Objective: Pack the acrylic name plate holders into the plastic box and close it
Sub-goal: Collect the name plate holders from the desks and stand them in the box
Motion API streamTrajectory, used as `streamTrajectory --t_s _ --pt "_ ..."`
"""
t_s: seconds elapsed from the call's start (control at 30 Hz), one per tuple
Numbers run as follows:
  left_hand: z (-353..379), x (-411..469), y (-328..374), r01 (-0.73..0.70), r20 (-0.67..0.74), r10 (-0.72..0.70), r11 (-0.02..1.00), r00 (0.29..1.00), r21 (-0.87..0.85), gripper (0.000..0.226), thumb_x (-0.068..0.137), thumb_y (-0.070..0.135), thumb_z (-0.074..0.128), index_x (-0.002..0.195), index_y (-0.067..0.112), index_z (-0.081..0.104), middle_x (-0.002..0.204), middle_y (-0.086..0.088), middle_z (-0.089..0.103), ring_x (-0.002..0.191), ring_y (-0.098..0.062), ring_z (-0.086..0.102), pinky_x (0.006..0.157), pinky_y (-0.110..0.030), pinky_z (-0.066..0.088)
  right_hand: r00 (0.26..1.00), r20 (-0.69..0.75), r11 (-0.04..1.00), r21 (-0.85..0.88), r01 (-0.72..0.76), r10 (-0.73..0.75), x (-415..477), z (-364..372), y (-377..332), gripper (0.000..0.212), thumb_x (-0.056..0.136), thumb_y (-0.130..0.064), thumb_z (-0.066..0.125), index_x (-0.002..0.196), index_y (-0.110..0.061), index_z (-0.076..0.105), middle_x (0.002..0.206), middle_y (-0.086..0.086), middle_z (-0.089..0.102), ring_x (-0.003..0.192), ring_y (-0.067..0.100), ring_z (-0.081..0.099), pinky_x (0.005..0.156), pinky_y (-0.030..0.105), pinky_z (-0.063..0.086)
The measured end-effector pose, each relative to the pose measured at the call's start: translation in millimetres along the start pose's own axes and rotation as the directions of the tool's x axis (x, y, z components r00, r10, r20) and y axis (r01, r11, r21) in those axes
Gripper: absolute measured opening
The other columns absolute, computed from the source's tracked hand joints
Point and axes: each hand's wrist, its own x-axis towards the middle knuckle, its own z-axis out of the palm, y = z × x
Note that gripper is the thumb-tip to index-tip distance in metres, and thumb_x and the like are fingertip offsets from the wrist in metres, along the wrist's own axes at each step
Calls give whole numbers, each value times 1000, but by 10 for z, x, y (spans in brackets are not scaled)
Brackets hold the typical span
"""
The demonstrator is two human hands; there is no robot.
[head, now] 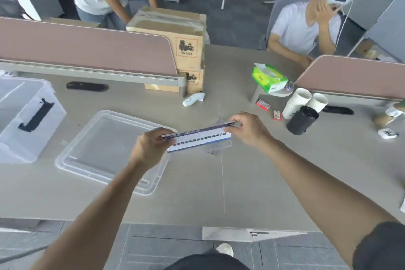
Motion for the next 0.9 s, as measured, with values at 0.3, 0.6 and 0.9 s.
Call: streamTrajectory --t_s 0.3,0.6,0.9 --pt "-1964 -1115 -895 72 -291 -105 990 951 -123 26 80 21 77 77 44 66 66 15 69 59 1 61 61 -15 46 940 165 953 3 303 -299 307 1033 -2283 19 83 -27 77 92 -11 74 89 -2 66 77 14 55 67 27 36" --pt "-3213 -2040 -1603 214 -544 -330 940 772 -266 9 80 31 76 85 38 72 76 10 74 68 -9 67 68 -30 53 768 320 825 96 557 -555 578 2146 -4056 24 84 -29 76 96 -8 73 96 1 68 79 12 56 65 18 39" --pt "-4170 -2045 -2227 294 -669 -388 921 634 -255 13 83 28 73 83 40 70 64 7 68 56 -9 55 54 -22 44 642 375 735 207 646 -669 1209 3223 -5223 19 83 -32 77 88 -15 71 91 -3 65 81 13 59 74 30 48"
